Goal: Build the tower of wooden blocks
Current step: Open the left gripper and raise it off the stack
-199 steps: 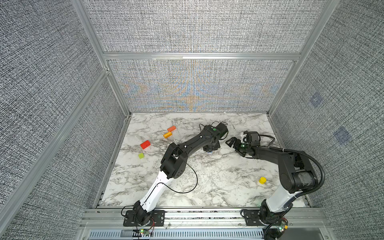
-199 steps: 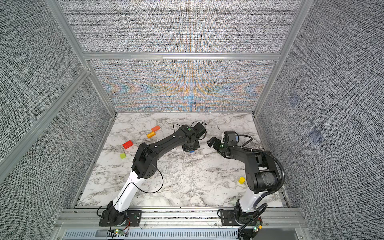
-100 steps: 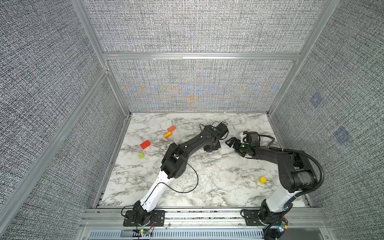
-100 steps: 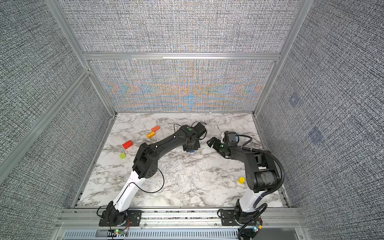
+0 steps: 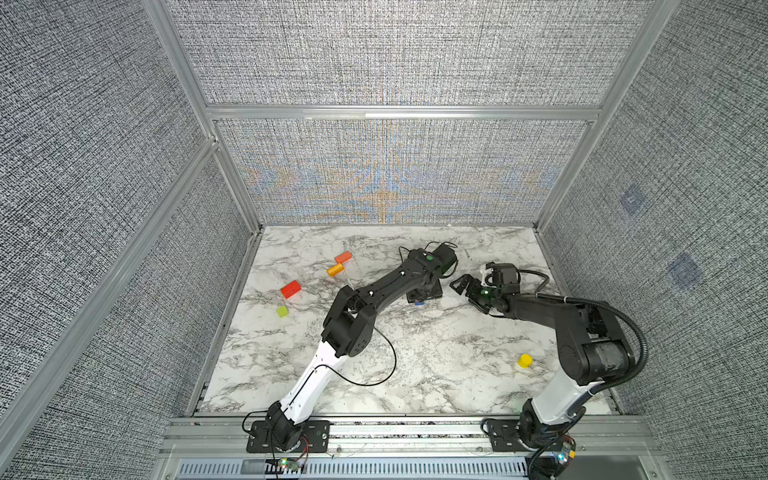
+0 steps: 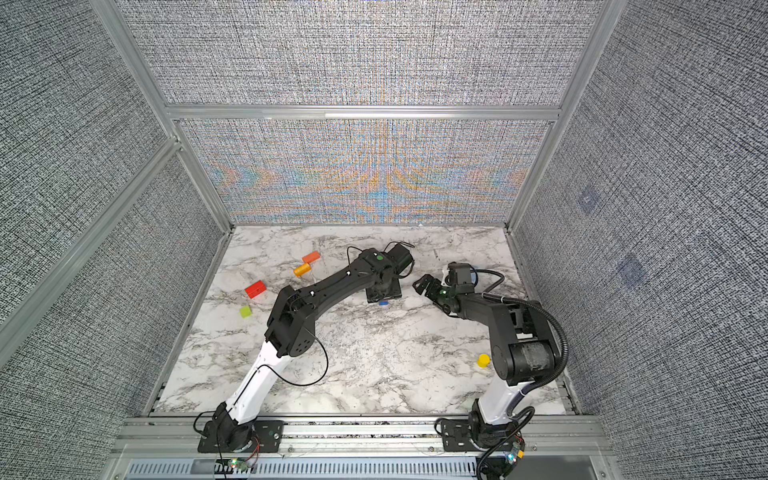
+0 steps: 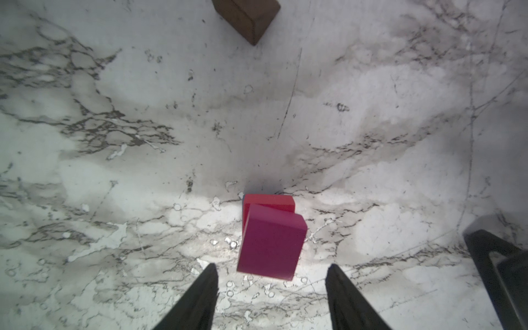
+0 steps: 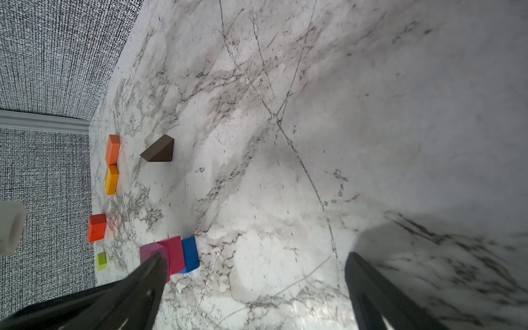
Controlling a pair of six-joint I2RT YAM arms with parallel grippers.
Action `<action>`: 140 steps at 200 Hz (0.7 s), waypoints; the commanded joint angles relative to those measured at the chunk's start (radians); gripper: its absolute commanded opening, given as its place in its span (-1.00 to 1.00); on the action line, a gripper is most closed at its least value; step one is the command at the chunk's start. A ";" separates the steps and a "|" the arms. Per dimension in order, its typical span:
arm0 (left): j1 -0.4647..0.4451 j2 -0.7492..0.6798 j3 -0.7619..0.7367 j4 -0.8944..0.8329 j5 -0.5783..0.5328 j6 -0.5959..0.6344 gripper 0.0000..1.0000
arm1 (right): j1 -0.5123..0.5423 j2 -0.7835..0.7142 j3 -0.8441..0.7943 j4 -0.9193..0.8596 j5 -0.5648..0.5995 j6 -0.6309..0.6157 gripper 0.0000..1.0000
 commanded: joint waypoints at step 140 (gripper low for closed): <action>0.350 -0.694 -0.712 0.091 -0.064 0.170 0.34 | 0.201 -0.056 0.219 -0.235 0.194 -0.175 0.98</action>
